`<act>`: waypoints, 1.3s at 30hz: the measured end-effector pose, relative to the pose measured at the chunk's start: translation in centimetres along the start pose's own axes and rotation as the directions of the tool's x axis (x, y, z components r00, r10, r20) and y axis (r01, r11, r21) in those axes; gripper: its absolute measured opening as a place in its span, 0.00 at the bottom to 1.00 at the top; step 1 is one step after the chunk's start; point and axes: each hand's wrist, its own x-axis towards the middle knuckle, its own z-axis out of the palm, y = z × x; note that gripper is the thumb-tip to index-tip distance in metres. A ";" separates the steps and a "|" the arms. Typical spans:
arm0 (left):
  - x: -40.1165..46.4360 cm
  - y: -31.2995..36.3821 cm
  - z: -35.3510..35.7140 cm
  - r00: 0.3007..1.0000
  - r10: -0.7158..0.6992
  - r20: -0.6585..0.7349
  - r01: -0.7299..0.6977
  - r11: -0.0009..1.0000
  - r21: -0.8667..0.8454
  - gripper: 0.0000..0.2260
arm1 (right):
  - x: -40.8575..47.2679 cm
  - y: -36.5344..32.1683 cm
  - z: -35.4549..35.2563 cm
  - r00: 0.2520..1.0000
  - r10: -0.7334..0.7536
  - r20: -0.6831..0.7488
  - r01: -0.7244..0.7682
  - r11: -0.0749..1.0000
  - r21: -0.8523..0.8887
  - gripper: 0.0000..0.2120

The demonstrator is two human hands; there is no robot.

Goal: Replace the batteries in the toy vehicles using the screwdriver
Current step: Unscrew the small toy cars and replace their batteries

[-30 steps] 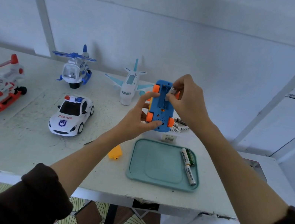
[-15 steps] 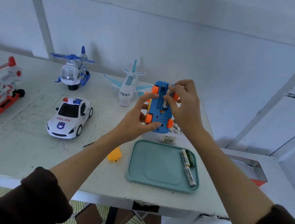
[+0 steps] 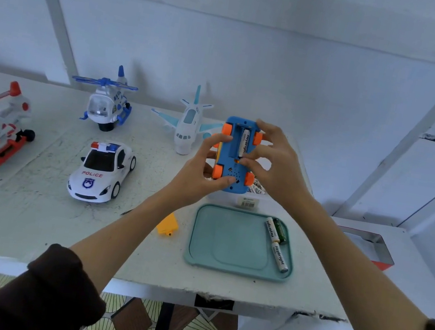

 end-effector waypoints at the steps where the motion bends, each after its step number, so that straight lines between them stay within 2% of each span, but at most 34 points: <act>1: 0.0 0.0 -0.1 1.000 -0.001 0.003 0.001 1.000 -0.002 0.27 | -0.4 0.0 -0.7 1.000 0.009 0.022 -0.010 1.000 0.030 0.02; 4: 0.1 -0.1 -0.3 1.000 -0.007 0.008 0.007 1.000 0.006 0.27 | -2.2 -0.3 -3.1 0.997 0.048 0.066 -0.055 0.994 0.098 0.07; 6: 0.2 -0.2 -0.3 1.000 -0.010 0.008 0.010 1.000 0.010 0.27 | -3.7 -0.6 -4.9 0.948 0.104 0.301 -0.128 0.990 0.062 0.09; 8: 0.3 -0.3 -0.3 1.000 -0.006 0.003 0.006 1.000 0.010 0.27 | -5.3 -0.3 -5.9 0.765 0.192 0.615 -0.133 0.981 -0.141 0.13; 9: 0.3 -0.4 -0.3 1.000 -0.003 0.002 0.003 1.000 0.012 0.27 | -6.0 -0.1 -6.1 0.672 0.244 0.699 -0.111 0.967 -0.230 0.17; 11: 0.3 -0.5 -0.2 1.000 0.004 0.002 -0.004 1.000 0.020 0.27 | -7.1 0.3 -6.0 0.588 0.310 0.747 -0.113 0.946 -0.303 0.23; 15: 0.3 -0.8 0.1 1.000 0.016 0.010 -0.016 1.000 0.026 0.27 | -8.1 0.7 -5.7 0.535 0.369 0.760 -0.138 0.926 -0.352 0.29; 22: 0.2 -0.7 0.2 1.000 0.008 0.012 -0.009 1.000 0.030 0.27 | -9.2 1.3 -4.7 0.549 0.349 0.760 -0.170 0.936 -0.307 0.23; 28: 0.1 -0.4 0.3 1.000 -0.003 0.008 0.002 0.999 0.032 0.27 | -9.6 0.8 -4.4 0.625 0.345 0.700 -0.223 0.939 -0.263 0.21; 30: 0.0 -0.3 0.3 1.000 0.001 0.006 -0.001 0.999 0.035 0.27 | -9.8 0.5 -4.6 0.688 0.307 0.658 -0.359 0.932 -0.059 0.20; 31: 0.0 -0.3 0.4 1.000 0.004 0.005 -0.004 0.999 0.034 0.27 | -9.8 0.1 -4.9 0.721 0.302 0.624 -0.454 0.886 0.096 0.20; 33: -0.1 -0.3 0.4 1.000 -0.002 0.004 0.002 0.999 0.033 0.27 | -9.0 -0.7 -5.3 0.775 0.332 0.538 -0.580 0.711 0.397 0.20; 36: -0.2 -0.3 0.5 1.000 -0.018 0.005 0.018 1.000 0.016 0.27 | -6.5 -1.6 -5.2 0.820 0.416 0.392 -0.565 0.484 0.669 0.20; 38: -0.2 -0.2 0.5 1.000 -0.020 0.003 0.020 1.000 0.012 0.27 | -4.2 -2.1 -4.7 0.839 0.454 0.301 -0.499 0.419 0.759 0.20; 39: -0.2 -0.1 0.5 1.000 -0.020 0.001 0.020 1.000 0.009 0.27 | -3.2 -2.3 -4.2 0.845 0.470 0.255 -0.473 0.436 0.765 0.20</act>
